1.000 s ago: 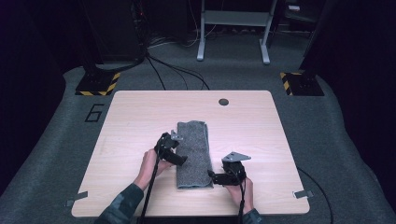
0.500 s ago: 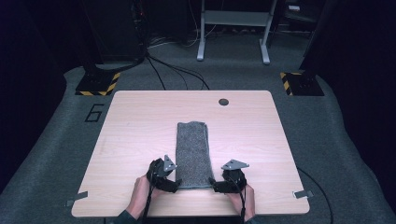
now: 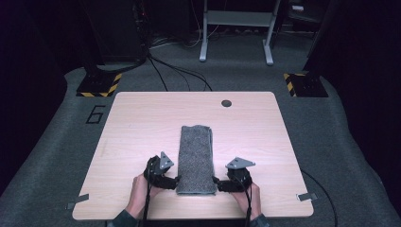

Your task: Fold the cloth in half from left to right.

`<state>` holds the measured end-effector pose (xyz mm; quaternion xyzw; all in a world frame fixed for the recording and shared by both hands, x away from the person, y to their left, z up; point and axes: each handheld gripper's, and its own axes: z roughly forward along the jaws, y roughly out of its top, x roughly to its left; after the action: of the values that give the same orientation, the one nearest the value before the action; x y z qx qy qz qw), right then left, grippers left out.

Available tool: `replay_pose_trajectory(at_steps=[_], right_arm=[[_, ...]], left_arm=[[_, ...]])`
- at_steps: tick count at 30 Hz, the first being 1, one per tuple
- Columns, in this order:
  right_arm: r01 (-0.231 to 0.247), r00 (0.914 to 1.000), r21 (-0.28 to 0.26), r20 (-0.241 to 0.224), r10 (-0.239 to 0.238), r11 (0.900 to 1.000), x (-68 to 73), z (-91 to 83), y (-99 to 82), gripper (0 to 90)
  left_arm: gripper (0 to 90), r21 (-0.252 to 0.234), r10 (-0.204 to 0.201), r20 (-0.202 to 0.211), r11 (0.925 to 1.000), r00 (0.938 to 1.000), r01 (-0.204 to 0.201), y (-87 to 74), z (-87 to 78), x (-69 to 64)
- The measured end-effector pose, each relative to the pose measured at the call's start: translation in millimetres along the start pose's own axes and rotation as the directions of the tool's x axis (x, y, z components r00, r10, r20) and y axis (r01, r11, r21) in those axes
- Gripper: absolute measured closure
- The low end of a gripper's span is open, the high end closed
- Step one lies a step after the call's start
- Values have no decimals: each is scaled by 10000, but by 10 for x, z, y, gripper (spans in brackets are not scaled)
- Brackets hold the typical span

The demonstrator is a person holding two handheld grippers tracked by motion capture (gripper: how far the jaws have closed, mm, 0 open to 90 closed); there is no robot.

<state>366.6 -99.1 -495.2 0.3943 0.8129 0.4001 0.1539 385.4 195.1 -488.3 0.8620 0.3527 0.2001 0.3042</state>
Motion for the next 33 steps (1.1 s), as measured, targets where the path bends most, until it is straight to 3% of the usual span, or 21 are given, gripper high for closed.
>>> replay_pose_trajectory(at_steps=[4, 6, 9, 12, 15, 19, 21, 24, 26, 28, 30, 33], right_arm=[[101, 9999, 22, 80, -101, 9999, -125, 150, 282, 219], [199, 9996, 168, 212, -203, 9997, -194, 284, 410, 213], [436, 9927, 772, 1089, -519, 9961, -265, 565, 567, 195], [307, 9922, 1052, 1168, -431, 9940, -338, 787, 654, 184], [216, 9892, 1382, 1405, -412, 9902, -403, 916, 653, 187], [-79, 9904, 1679, 1376, -155, 9858, -451, 948, 563, 180], [181, 9875, 1692, 1512, -441, 9854, -450, 914, 542, 182], [406, 9854, 1753, 1560, -685, 9837, -416, 856, 501, 183], [371, 9875, 1800, 1440, -636, 9830, -403, 803, 455, 183], [251, 9891, 1753, 1384, -499, 9842, -395, 746, 397, 183], [106, 9907, 1720, 1316, -336, 9850, -382, 709, 360, 184], [80, 9941, 1593, 1052, -250, 9872, -419, 672, 391, 186]], left_arm=[[149, -89, -377, -318, 9993, 9988, 374, 206, 149, 257], [153, 0, -479, -847, 9988, 9952, 481, 299, 262, 372], [156, 81, -814, -1041, 9965, 9912, 827, 415, 458, 523], [158, 42, -1206, -976, 9926, 9879, 1216, 490, 598, 616], [160, 199, -1176, -991, 9926, 9881, 1201, 517, 694, 608], [159, 865, -921, -1149, 9910, 9891, 1023, 506, 794, 539], [157, 935, -1023, -1027, 9893, 9894, 1120, 484, 801, 508], [159, 829, -1044, -1002, 9901, 9895, 1129, 445, 769, 420], [164, 851, -734, -882, 9931, 9934, 809, 404, 708, 321], [164, 807, -670, -595, 9942, 9960, 717, 363, 667, 261], [162, 764, -727, -374, 9942, 9966, 754, 350, 649, 270], [157, 596, -874, -357, 9942, 9955, 894, 401, 619, 375]])
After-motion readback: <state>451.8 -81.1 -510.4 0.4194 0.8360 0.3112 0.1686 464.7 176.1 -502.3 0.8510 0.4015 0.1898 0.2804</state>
